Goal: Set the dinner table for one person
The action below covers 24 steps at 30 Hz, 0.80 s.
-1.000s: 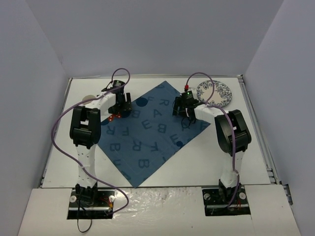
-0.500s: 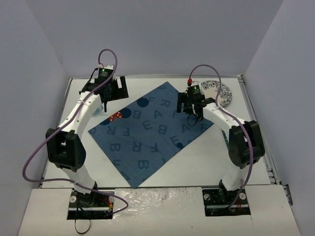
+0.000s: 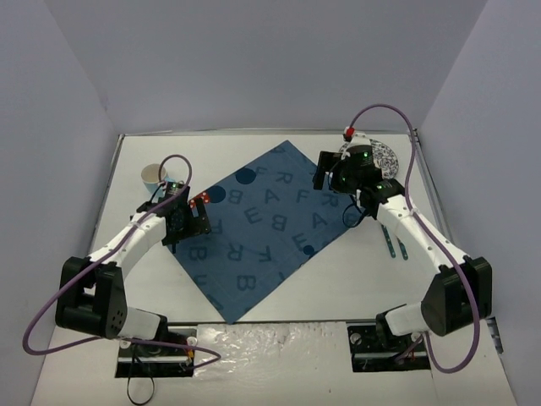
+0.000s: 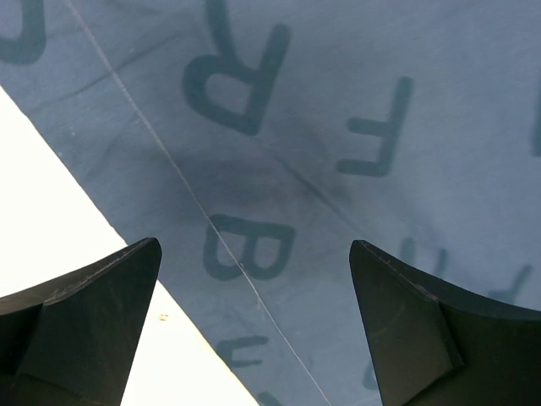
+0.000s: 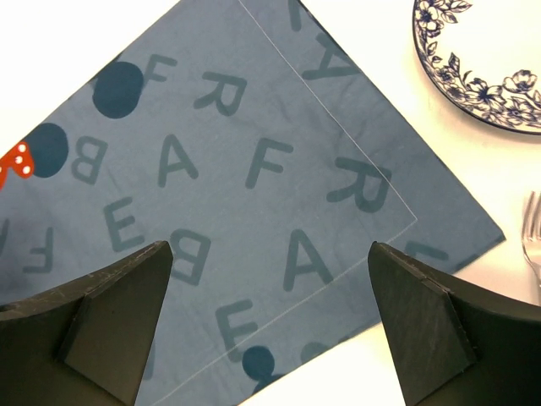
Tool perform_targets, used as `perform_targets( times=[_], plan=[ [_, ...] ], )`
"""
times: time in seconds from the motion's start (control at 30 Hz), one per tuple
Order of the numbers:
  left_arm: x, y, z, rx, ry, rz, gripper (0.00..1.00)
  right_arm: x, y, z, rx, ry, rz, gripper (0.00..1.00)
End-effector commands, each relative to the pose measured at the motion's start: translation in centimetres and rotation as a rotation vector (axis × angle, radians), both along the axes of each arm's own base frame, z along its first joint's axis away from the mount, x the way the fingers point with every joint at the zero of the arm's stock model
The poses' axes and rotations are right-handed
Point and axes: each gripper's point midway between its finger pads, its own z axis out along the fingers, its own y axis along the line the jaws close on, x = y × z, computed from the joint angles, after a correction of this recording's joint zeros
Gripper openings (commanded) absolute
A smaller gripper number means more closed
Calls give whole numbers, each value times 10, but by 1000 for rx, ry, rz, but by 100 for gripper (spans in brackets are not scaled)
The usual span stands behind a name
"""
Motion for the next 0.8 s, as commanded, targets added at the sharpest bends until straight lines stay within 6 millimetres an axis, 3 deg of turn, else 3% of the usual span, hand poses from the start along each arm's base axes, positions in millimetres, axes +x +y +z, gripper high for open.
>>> perform_targets(
  times=[0.0, 0.07, 0.2, 0.77],
  plan=[
    [37, 5, 21, -27, -188, 79, 91, -6, -4, 35, 40, -105, 2, 98],
    [39, 8, 4, -29, -143, 87, 91, -11, -8, 38, 42, -117, -3, 98],
    [52, 10, -8, -19, -129, 85, 91, -18, -13, 31, 47, -104, -11, 98],
    [87, 39, -40, 12, -61, 138, 91, -22, -25, 26, 76, -96, -44, 98]
  ],
)
